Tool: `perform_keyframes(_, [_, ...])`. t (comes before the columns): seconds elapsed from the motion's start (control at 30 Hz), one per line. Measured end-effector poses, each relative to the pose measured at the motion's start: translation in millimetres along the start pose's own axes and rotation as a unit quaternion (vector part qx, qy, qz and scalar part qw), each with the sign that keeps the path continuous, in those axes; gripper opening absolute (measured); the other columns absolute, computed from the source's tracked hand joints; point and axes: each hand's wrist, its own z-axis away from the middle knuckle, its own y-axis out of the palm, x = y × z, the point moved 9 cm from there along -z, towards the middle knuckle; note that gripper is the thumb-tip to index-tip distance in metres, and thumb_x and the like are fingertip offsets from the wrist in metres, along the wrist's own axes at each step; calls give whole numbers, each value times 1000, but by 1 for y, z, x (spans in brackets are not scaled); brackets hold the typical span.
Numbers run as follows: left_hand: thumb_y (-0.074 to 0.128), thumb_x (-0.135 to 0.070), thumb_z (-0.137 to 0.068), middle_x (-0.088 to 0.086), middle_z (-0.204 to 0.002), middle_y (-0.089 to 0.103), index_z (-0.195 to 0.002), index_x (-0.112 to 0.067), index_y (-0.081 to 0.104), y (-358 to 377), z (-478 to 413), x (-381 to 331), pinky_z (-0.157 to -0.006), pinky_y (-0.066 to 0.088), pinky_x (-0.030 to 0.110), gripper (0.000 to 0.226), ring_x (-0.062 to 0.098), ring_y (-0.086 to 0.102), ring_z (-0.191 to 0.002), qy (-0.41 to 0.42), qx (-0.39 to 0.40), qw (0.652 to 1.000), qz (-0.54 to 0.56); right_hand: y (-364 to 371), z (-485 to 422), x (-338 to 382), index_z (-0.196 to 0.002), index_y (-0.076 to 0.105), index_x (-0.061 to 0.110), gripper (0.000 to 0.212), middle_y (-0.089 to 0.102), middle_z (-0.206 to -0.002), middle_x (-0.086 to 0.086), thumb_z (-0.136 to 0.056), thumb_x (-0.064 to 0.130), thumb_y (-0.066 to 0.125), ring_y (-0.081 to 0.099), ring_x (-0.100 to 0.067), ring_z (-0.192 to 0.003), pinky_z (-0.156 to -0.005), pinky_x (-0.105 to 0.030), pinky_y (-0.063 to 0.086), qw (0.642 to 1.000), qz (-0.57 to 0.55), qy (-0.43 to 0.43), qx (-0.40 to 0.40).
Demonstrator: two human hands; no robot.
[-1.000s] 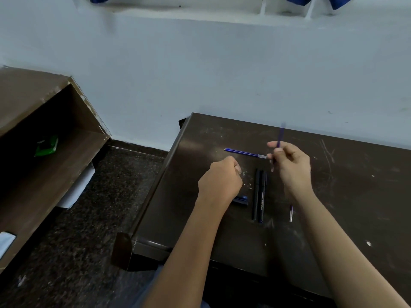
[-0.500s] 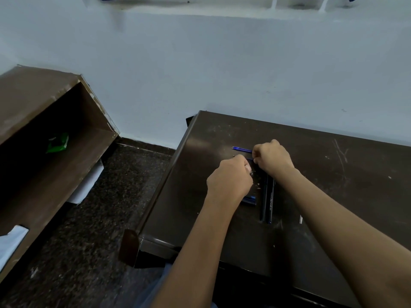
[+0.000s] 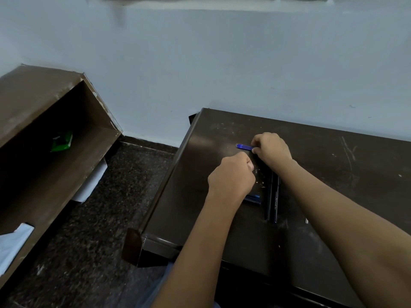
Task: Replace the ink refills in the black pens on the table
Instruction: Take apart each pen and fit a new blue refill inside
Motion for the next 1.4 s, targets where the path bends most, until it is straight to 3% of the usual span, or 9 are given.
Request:
perform_keyframes(0.43, [46,-20,-95,1,-103,57,-107,-22,54,1,-1,1,-67,43,31,15,16,56,-85,-1,4,1000,-13,3,-2,-1,-101,67,12,16,65,-106,-13,-87,17,60,59,-32,-99,-80,-42,50,999,-35,12,-5])
perform_keyframes(0.93, [46,-19,-94,2,-106,60,-109,-22,55,1,0,1,-68,42,31,17,16,57,-86,-5,9,1000,-18,2,-1,2,-101,67,11,16,63,-106,-13,-88,13,57,59,-32,-98,-81,-43,51,999,-44,6,-14])
perform_keyframes(1.17, [44,-20,-95,3,-106,58,-111,-19,54,-1,3,-3,-67,40,30,19,15,54,-83,-7,-1,1000,-19,-20,13,5,-106,66,9,21,61,-107,-13,-89,18,58,57,-32,-99,-83,-44,50,996,-54,4,-67])
perform_keyframes(1.3, [42,-17,-96,4,-99,53,-119,-10,52,-2,3,-3,-69,41,30,26,15,51,-81,-32,5,999,-24,-42,41,-18,-105,65,13,19,61,-107,-12,-89,17,55,57,-33,-99,-79,-45,51,986,-57,83,-135])
perform_keyframes(1.4, [41,-14,-96,4,-93,53,-112,-6,57,-4,4,-2,-66,41,29,25,15,52,-75,-36,8,999,-36,-42,68,-56,-110,61,9,25,59,-113,-15,-87,16,59,59,-37,-101,-79,-44,51,971,-58,203,-111])
